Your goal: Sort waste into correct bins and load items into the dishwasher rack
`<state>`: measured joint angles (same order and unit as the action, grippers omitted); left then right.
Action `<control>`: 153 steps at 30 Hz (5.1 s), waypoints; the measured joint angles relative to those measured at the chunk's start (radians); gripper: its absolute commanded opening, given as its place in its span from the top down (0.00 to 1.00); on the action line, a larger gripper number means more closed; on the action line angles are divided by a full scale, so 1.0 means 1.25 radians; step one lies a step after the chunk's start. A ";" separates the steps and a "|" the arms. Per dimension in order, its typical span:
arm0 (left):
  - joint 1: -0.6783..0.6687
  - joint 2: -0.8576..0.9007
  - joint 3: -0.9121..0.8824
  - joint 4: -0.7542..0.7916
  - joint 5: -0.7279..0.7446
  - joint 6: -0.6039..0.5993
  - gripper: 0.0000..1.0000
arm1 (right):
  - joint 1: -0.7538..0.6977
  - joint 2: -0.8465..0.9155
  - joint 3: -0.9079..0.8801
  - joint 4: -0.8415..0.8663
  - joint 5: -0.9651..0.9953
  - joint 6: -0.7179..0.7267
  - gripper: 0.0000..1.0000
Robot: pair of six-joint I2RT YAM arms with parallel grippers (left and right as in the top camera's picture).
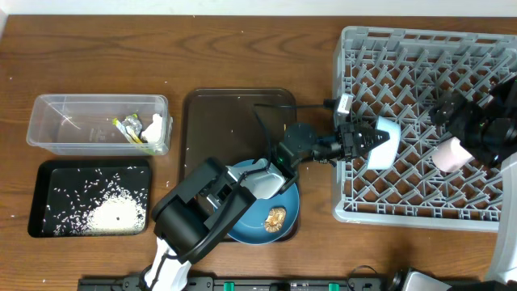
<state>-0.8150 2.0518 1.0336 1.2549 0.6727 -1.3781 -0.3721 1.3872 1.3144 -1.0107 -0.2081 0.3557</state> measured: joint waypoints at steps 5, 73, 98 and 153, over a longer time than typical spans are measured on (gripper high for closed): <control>-0.001 0.000 0.000 0.000 -0.025 -0.019 0.89 | 0.000 0.000 0.000 -0.001 0.000 0.000 0.04; 0.182 -0.200 0.015 -0.873 -0.029 0.398 0.02 | 0.000 0.000 0.000 -0.013 0.026 0.000 0.04; 0.300 -0.533 0.006 -1.773 -0.393 0.770 0.94 | 0.296 0.000 0.000 0.055 -0.196 -0.195 0.07; -0.137 -0.237 0.017 -1.701 -0.425 1.015 0.94 | 0.322 0.000 0.000 0.070 -0.002 -0.067 0.01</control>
<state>-0.9863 1.7557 1.0554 -0.8719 0.1410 -0.1097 0.0303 1.3872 1.3144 -0.9226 -0.2111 0.2714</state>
